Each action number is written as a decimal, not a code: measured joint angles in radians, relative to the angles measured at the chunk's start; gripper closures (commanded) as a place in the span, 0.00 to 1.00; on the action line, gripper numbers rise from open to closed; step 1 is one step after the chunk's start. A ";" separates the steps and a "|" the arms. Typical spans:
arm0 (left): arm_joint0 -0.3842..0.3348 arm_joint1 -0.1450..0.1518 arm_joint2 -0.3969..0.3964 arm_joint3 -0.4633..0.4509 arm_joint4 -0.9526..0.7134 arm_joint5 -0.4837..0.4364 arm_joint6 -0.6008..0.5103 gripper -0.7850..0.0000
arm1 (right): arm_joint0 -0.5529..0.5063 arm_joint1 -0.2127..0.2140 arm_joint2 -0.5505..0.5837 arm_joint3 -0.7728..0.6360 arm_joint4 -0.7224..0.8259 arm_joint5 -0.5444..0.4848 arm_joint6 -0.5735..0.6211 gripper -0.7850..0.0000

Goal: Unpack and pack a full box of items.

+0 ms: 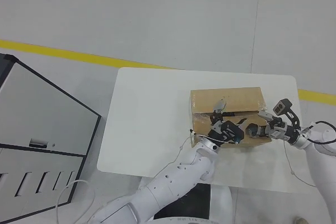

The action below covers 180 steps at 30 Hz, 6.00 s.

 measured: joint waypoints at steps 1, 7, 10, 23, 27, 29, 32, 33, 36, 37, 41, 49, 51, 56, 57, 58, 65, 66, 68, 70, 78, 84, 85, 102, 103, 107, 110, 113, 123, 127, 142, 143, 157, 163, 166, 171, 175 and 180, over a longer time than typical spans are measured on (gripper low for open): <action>-0.002 0.004 -0.017 -0.009 0.002 0.005 0.000 0.00 | 0.001 0.001 0.001 0.002 -0.005 0.003 0.002 0.00; -0.001 0.026 -0.102 -0.050 0.031 0.020 -0.016 0.00 | -0.007 0.011 0.014 0.010 -0.034 0.017 0.025 0.00; 0.012 0.034 -0.126 -0.069 0.043 0.018 -0.020 0.00 | -0.017 0.015 0.024 0.009 -0.036 0.018 0.042 0.00; 0.035 0.045 -0.178 -0.122 0.083 0.038 -0.044 0.00 | -0.041 0.026 0.071 -0.022 0.030 -0.001 0.070 0.00; 0.045 0.048 -0.194 -0.134 0.088 0.044 -0.049 0.00 | -0.045 0.029 0.083 -0.029 0.035 0.000 0.068 0.04; 0.051 0.050 -0.201 -0.140 0.089 0.044 -0.050 0.00 | -0.053 0.032 0.091 -0.037 0.039 0.005 0.074 0.04; 0.059 0.051 -0.207 -0.148 0.091 0.041 -0.050 0.00 | -0.074 0.034 0.101 -0.060 0.052 0.013 0.082 0.04; 0.061 0.051 -0.208 -0.149 0.091 0.041 -0.051 0.00 | -0.081 0.035 0.105 -0.067 0.056 0.016 0.086 0.04; 0.065 0.052 -0.211 -0.152 0.093 0.035 -0.053 0.00 | -0.101 0.040 0.119 -0.082 0.062 0.031 0.097 0.01; 0.065 0.052 -0.212 -0.151 0.094 0.032 -0.053 0.00 | -0.107 0.042 0.126 -0.084 0.060 0.034 0.100 0.00; 0.062 0.050 -0.212 -0.144 0.091 0.027 -0.051 0.00 | -0.124 0.048 0.152 -0.090 0.062 0.040 0.100 0.00; 0.055 0.046 -0.214 -0.134 0.089 0.026 -0.050 0.00 | -0.160 0.054 0.175 -0.116 0.077 0.054 0.097 0.00; 0.055 0.046 -0.216 -0.134 0.088 0.026 -0.049 0.00 | -0.167 0.054 0.171 -0.123 0.075 0.060 0.095 0.00; 0.055 0.046 -0.221 -0.133 0.088 0.029 -0.050 0.00 | -0.167 0.058 0.166 -0.122 0.041 0.080 0.089 0.00; 0.055 0.046 -0.223 -0.133 0.088 0.029 -0.051 0.00 | -0.165 0.059 0.167 -0.120 0.035 0.081 0.089 0.00; 0.055 0.046 -0.226 -0.134 0.087 0.027 -0.051 0.00 | -0.163 0.061 0.168 -0.120 0.029 0.081 0.091 0.00; 0.061 0.045 -0.228 -0.135 0.083 0.027 -0.045 0.00 | -0.165 0.071 0.190 -0.129 -0.002 0.081 0.112 0.00; 0.062 0.045 -0.228 -0.136 0.083 0.029 -0.045 0.00 | -0.168 0.073 0.191 -0.135 -0.014 0.084 0.116 0.00; 0.063 0.045 -0.230 -0.138 0.083 0.029 -0.046 0.00 | -0.173 0.078 0.193 -0.150 -0.048 0.093 0.126 0.00; 0.063 0.045 -0.233 -0.139 0.082 0.026 -0.046 0.00 | -0.178 0.083 0.198 -0.163 -0.078 0.099 0.132 0.00; 0.063 0.045 -0.242 -0.139 0.081 0.021 -0.045 0.00 | -0.204 0.093 0.198 -0.220 -0.136 0.115 0.122 0.29; 0.065 0.046 -0.247 -0.143 0.083 0.019 -0.045 0.00 | -0.205 0.099 0.189 -0.228 -0.174 0.121 0.109 0.59; 0.065 0.046 -0.249 -0.144 0.084 0.020 -0.045 0.00 | -0.204 0.100 0.188 -0.228 -0.180 0.122 0.111 0.65; 0.081 0.048 -0.263 -0.164 0.096 0.028 -0.049 0.00 | -0.208 0.113 0.180 -0.264 -0.191 0.118 0.130 1.00; 0.082 0.048 -0.264 -0.166 0.097 0.028 -0.050 0.00 | -0.207 0.115 0.189 -0.259 -0.193 0.117 0.138 1.00; 0.085 0.048 -0.263 -0.167 0.097 0.022 -0.051 0.00 | -0.216 0.124 0.213 -0.260 -0.206 0.118 0.153 0.41; 0.085 0.047 -0.260 -0.164 0.094 0.019 -0.050 0.00 | -0.234 0.129 0.227 -0.269 -0.221 0.125 0.160 0.00; 0.081 0.046 -0.258 -0.156 0.090 0.014 -0.047 0.00 | -0.249 0.133 0.231 -0.274 -0.230 0.134 0.156 0.00; 0.067 0.041 -0.253 -0.138 0.075 0.012 -0.042 0.00 | -0.253 0.140 0.243 -0.266 -0.210 0.133 0.151 0.00; 0.064 0.040 -0.255 -0.132 0.073 0.011 -0.038 0.00 | -0.254 0.141 0.225 -0.273 -0.213 0.137 0.135 0.00; 0.080 0.042 -0.268 -0.148 0.075 0.016 -0.036 0.00 | -0.210 0.143 0.182 -0.258 -0.185 0.109 0.141 0.00; 0.081 0.043 -0.269 -0.149 0.076 0.015 -0.036 0.00 | -0.213 0.144 0.188 -0.264 -0.175 0.108 0.146 0.00; 0.080 0.042 -0.272 -0.159 0.042 -0.024 0.001 0.00 | -0.429 0.137 0.448 -0.436 0.211 -0.235 0.119 0.00; 0.101 0.054 -0.282 -0.209 0.048 -0.104 0.072 0.00 | -0.456 0.131 0.448 -0.450 0.289 -0.236 0.114 0.00; 0.100 0.054 -0.281 -0.208 0.048 -0.100 0.070 0.00 | -0.456 0.131 0.448 -0.450 0.280 -0.236 0.114 0.00; 0.100 0.054 -0.281 -0.208 0.047 -0.100 0.070 0.00 | -0.456 0.131 0.448 -0.450 0.282 -0.236 0.114 0.00; 0.103 0.054 -0.275 -0.211 0.045 -0.119 0.061 0.00 | -0.455 0.131 0.453 -0.454 0.284 -0.236 0.107 0.00; 0.088 0.050 -0.231 -0.194 0.072 -0.171 0.057 0.00 | -0.510 0.128 0.569 -0.401 0.354 -0.215 0.135 0.00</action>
